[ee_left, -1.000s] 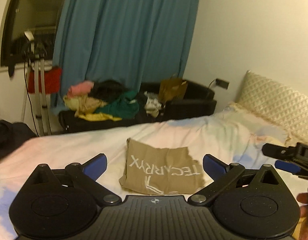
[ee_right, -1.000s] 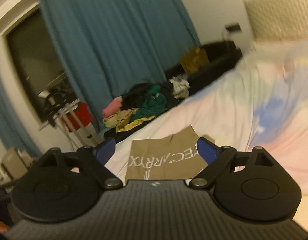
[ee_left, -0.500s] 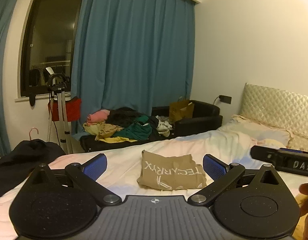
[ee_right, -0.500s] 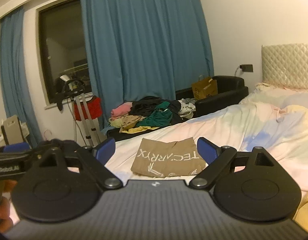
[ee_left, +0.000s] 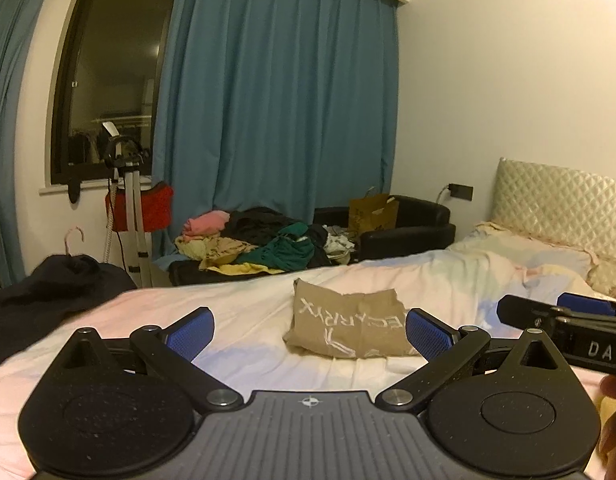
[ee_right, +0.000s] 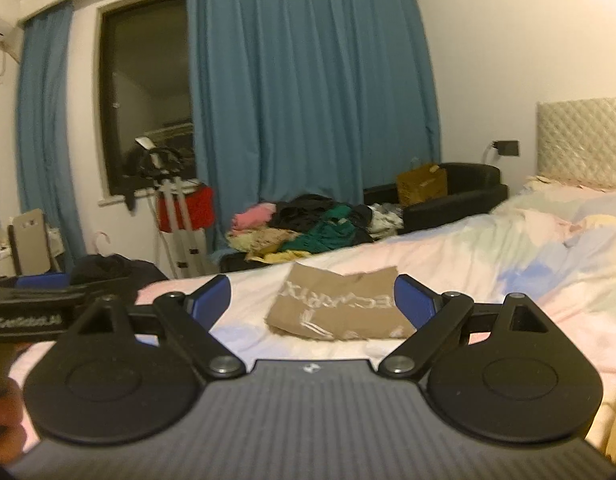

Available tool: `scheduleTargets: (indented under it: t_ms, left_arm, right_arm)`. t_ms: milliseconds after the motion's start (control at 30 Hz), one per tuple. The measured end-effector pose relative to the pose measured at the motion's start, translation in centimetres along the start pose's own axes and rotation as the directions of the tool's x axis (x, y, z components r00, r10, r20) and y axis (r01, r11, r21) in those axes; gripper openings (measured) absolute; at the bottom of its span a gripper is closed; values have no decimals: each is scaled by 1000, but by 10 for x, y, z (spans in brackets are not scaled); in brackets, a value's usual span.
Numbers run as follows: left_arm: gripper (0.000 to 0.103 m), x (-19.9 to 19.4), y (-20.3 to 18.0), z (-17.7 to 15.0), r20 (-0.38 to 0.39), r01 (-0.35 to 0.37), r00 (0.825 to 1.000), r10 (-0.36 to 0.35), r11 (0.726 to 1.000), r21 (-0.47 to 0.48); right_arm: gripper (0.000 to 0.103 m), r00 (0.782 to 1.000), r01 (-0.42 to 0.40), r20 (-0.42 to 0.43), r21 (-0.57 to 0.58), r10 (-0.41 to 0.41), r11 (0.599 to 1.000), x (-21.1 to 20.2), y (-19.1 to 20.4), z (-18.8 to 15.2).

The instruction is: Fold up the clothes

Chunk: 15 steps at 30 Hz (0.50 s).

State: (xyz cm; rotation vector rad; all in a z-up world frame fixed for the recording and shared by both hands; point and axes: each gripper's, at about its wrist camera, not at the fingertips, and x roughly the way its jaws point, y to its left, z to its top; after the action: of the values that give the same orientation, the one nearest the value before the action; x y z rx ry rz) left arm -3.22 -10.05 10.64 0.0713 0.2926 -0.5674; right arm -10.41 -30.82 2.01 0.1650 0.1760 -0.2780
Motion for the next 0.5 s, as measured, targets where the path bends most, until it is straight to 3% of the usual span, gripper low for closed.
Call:
scheduleTargets:
  t_ms: [200,500]
  left_arm:
    - [103,13,-2,-17,-31,4,1000,-4,1000,13]
    - [103,20,1,-24,-13,-8,1000,8,1000,0]
  right_arm:
    - [90,1000,1,1,-11,-1,1000,6,-3,-14]
    - [90,1000,7,13,-13,-7,1000,15,-6,-29]
